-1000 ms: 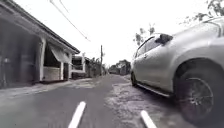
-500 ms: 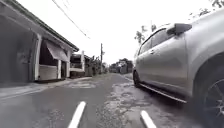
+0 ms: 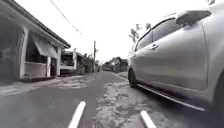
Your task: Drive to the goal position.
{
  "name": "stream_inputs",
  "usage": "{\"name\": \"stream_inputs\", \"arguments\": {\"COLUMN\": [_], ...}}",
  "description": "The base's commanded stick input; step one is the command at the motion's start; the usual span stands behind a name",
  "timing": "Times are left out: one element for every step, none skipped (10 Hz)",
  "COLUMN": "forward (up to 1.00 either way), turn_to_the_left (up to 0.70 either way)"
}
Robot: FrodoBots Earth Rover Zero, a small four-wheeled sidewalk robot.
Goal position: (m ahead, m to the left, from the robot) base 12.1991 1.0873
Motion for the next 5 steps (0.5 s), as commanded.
{"name": "stream_inputs", "arguments": {"forward": [0.85,0.85,0.85,0.85,0.85], "turn_to_the_left": [0.00,0.00,0.00,0.00,0.00]}}
